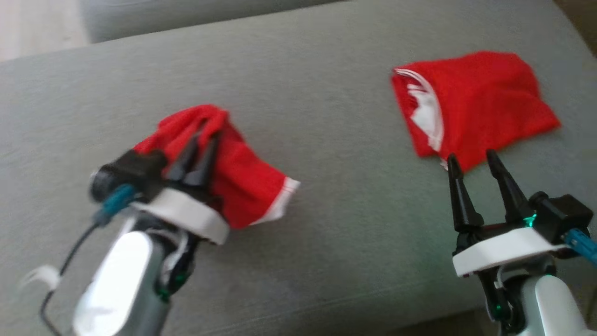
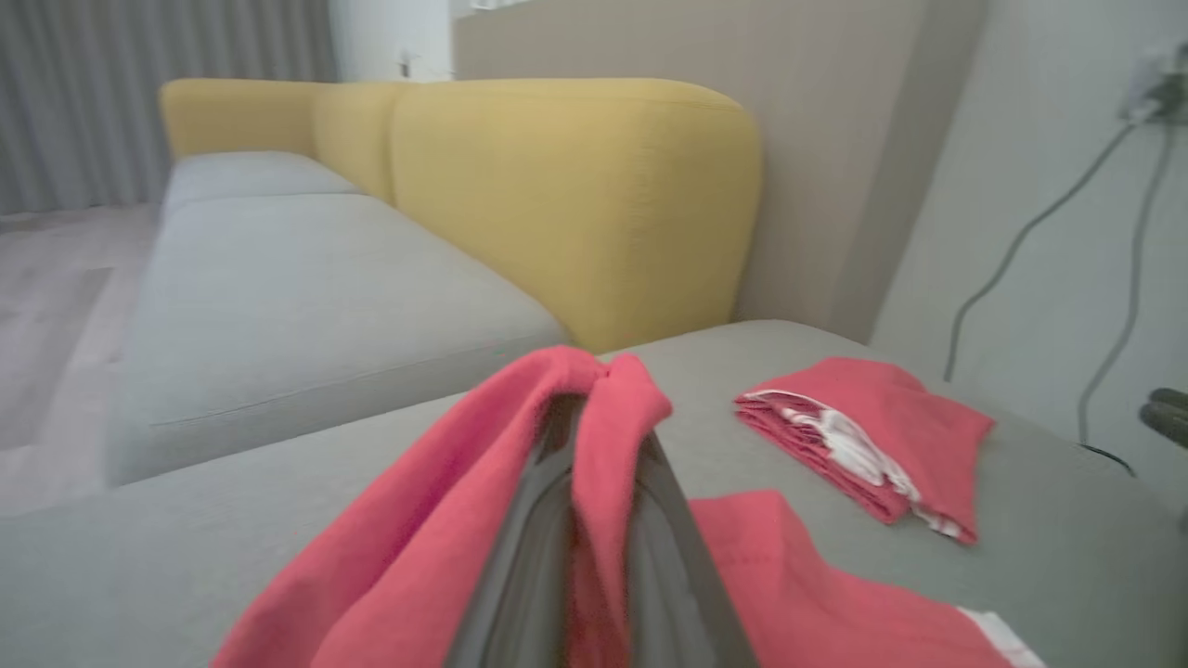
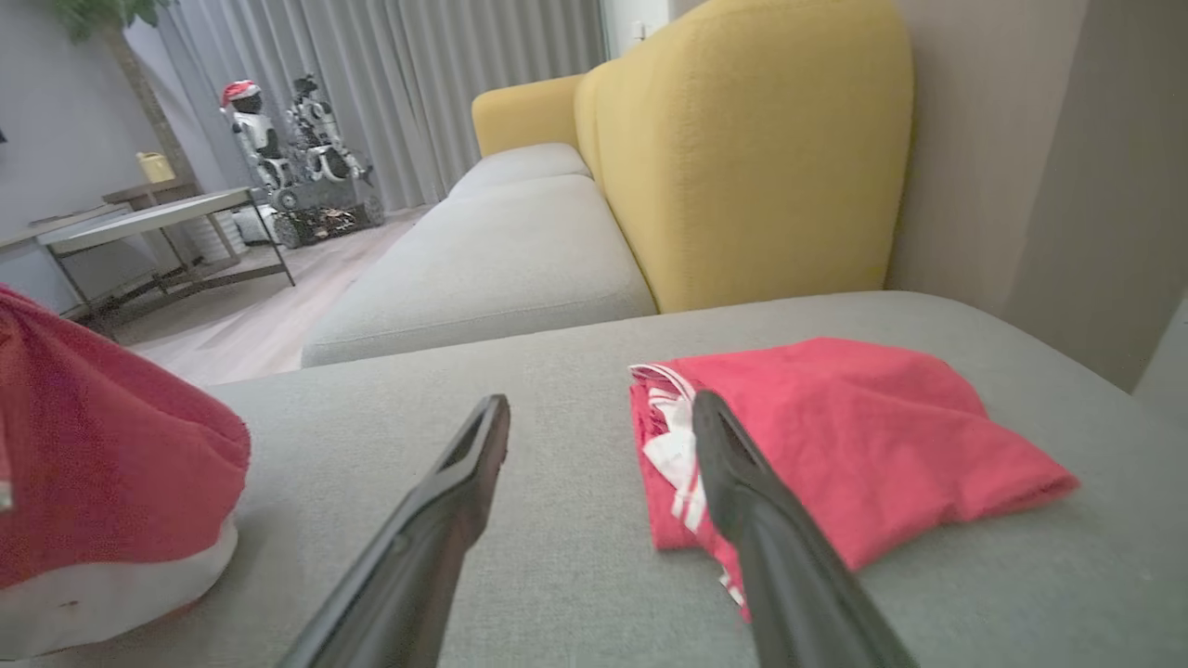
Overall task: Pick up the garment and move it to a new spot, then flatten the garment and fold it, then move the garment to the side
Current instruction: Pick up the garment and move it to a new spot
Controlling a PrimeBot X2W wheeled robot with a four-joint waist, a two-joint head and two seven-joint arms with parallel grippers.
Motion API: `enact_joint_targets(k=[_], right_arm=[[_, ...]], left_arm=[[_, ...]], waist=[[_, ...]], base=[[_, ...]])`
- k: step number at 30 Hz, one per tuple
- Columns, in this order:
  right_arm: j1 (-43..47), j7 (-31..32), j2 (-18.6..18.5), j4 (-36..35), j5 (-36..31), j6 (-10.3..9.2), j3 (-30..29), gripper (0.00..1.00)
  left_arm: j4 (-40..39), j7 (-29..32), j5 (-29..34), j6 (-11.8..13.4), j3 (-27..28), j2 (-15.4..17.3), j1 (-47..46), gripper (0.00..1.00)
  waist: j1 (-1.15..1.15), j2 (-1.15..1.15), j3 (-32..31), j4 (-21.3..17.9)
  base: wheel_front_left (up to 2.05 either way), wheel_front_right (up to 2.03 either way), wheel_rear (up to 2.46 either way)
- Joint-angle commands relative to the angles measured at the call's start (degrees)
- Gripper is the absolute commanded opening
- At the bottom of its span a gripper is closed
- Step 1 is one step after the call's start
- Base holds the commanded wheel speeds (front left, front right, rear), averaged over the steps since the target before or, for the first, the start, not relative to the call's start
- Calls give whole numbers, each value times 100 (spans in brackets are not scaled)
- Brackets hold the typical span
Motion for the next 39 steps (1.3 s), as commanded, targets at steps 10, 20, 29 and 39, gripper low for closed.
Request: enact_joint_targets(k=[10, 20, 29, 39], right_arm=[[-337, -281, -30, -90, 211, -4, 311, 100], [-438, -420, -30, 78, 207, -4, 320, 100], [-499, -322, -30, 91, -23, -4, 278, 100], [-360, -159, -30, 88, -358, -4, 173, 100]], left_arm=[[675, 20, 154, -307, -346, -234, -846, 0], [1439, -279, 139, -357, -487, -366, -948, 100], [947, -788, 68, 123, -87, -266, -467, 100], [368, -909, -126, 758, 706, 195, 476, 100]], waist=[[0, 0, 652, -937], [0, 0, 724, -687], [0, 0, 384, -27], [0, 0, -110, 725]], base=[[0, 0, 0], [0, 0, 0], [0, 0, 0], [0, 0, 0]])
